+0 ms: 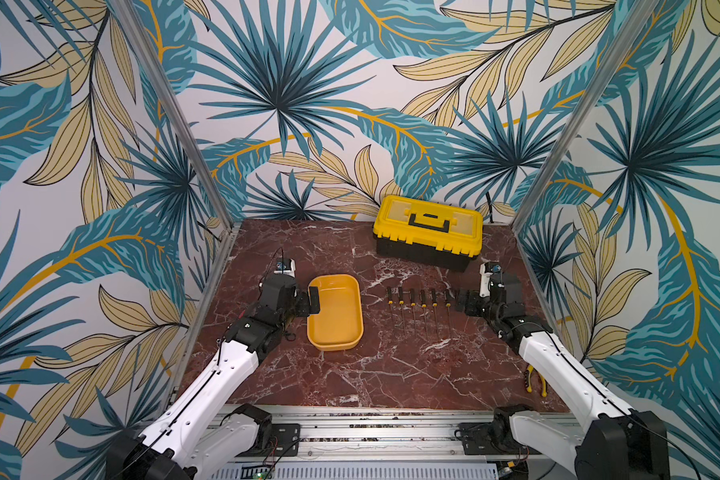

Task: Take the file tool out of the storage box
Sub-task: Reset both arms

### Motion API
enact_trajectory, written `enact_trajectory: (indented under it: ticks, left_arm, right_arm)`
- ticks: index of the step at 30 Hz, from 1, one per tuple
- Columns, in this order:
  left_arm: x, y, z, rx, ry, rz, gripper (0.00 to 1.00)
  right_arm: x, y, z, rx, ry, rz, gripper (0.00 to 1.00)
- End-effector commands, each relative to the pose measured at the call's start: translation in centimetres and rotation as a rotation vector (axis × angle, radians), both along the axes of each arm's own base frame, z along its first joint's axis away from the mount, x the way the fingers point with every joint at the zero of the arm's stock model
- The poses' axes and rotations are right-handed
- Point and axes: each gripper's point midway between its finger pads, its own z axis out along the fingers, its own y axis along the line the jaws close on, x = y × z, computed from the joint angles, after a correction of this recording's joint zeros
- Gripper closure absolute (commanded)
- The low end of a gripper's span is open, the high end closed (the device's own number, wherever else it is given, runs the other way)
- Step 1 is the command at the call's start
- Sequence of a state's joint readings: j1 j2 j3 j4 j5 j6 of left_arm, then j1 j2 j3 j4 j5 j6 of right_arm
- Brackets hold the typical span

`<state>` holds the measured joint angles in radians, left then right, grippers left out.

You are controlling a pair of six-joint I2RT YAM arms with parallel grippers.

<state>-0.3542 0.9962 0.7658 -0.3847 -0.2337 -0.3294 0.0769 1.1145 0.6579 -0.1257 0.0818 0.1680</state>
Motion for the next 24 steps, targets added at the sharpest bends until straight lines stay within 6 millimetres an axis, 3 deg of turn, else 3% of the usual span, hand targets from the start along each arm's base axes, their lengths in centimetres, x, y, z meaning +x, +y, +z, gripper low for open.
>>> enact_trajectory:
  ticks: [1,9,16,24]
  left_arm:
    - [0.2,2.0,-0.1,0.048,-0.067,0.084,0.0]
    - [0.2,2.4,-2.2,0.042,-0.157,0.08,0.0]
    - [0.8,3.2,-2.9,0.085,-0.208,0.091,0.0]
    - [2.9,5.7,-2.3,0.164,-0.296,0.126,0.0]
  right_arm:
    - [1.5,-0.8,0.6,-0.023,-0.144,0.004,0.0]
    - [3.4,-3.6,-1.4,-0.081,-0.233,-0.071,0.0]
    - [5.2,-4.0,-2.0,-0.053,-0.271,-0.051,0.0]
    - [5.2,-4.1,-2.3,-0.045,-0.342,-0.059,0.01]
